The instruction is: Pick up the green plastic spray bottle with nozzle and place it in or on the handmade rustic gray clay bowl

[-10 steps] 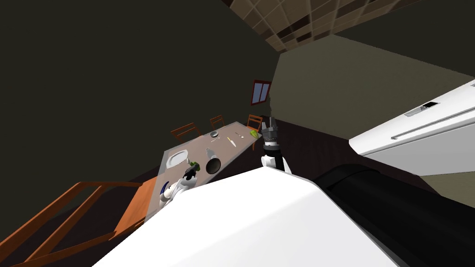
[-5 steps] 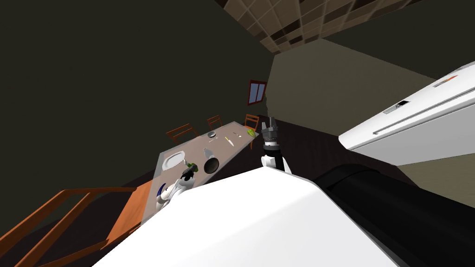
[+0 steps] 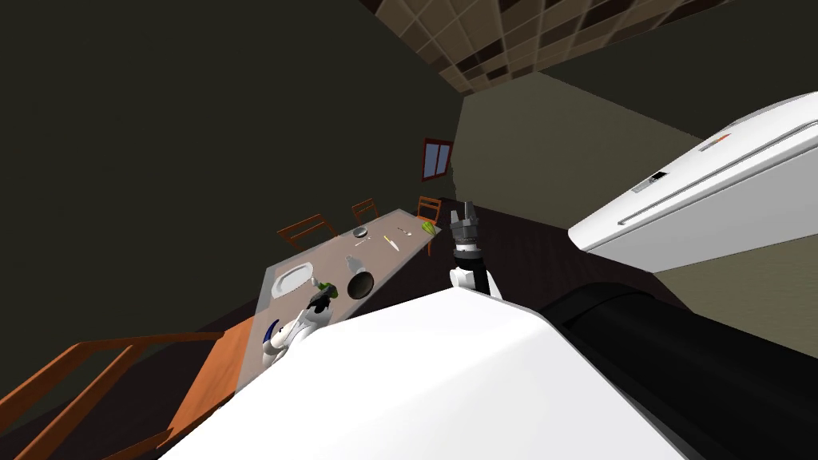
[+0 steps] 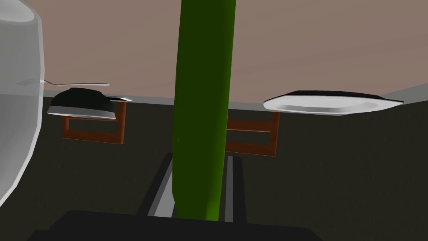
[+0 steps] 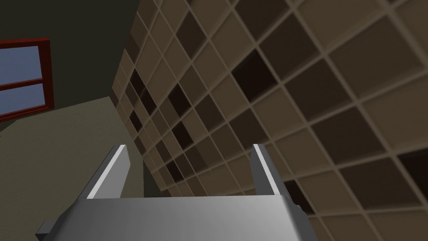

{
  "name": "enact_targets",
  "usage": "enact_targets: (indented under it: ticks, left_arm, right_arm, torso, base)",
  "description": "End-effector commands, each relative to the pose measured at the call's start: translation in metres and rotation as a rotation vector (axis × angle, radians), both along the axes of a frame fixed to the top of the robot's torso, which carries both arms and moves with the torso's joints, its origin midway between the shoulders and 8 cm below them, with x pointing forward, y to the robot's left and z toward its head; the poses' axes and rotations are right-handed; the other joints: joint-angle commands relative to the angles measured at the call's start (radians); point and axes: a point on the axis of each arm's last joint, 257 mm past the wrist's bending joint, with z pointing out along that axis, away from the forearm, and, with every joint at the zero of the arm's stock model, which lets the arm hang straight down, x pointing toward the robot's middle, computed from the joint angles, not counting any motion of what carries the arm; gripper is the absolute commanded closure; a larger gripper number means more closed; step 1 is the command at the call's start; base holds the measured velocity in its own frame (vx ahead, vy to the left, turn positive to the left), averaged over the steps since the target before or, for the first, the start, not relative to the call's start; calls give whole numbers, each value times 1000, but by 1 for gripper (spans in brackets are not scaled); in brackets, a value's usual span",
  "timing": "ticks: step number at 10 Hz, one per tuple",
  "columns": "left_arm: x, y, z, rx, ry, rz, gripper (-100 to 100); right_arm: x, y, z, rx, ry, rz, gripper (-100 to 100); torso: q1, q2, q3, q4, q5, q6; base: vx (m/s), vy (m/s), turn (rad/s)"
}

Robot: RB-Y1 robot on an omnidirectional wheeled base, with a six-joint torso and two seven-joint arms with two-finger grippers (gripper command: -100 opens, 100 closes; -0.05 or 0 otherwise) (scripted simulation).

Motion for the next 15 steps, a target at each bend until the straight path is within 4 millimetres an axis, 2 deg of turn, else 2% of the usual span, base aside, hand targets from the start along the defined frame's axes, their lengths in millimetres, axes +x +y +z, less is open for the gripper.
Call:
enact_targets:
  ticks: [1,2,3,6,7,10,11,13,14,15]
  left_arm:
    - [0,0,0,0,0,0,100]
    - [0,0,0,-1,-1,1,0]
    - [7,6,8,19,-1,19,100]
    - [22,15,25,49,-10,45,100]
    - [22,15,25,49,-10,45,100]
    - [25,16,29,56,-13,50,100]
    - [35,21,42,74,-27,63,100]
    - [35,21,42,74,-27,63,100]
    - [49,24,58,89,-51,76,100]
    - [49,24,58,89,-51,76,100]
  right_arm:
    - [0,0,0,0,0,0,0]
    - [0,0,0,0,0,0,0]
    - [0,0,0,0,0,0,0]
    - [0,0,0,0,0,0,0]
    - [0,0,0,0,0,0,0]
    - [0,0,0,0,0,0,0]
    - [0,0,0,0,0,0,0]
    - [0,0,0,0,0,0,0]
    - [0,0,0,0,0,0,0]
    - [0,0,0,0,0,0,0]
  torso:
    - [0,0,0,0,0,0]
    - [1,-1,-1,0,0,0]
    - [1,-2,-1,0,0,0]
    - [-9,7,4,1,-2,-1]
    - [-11,7,4,1,-3,-1]
    - [-5,1,1,1,-2,-1]
    - [-1,0,0,1,-2,-2]
    - [-8,3,2,1,-3,-2]
    - [-5,2,1,1,-2,-1]
    - [-9,3,2,1,-3,-1]
  base:
    - [-12,-6,-4]
    - [0,0,0]
    - [-69,-80,17]
    - [-132,-143,17]
    - [-72,-133,11]
    - [-34,-49,1]
    - [-67,-91,10]
    - [-58,-84,11]
    - [-81,-119,-2]
    - [-74,-157,5]
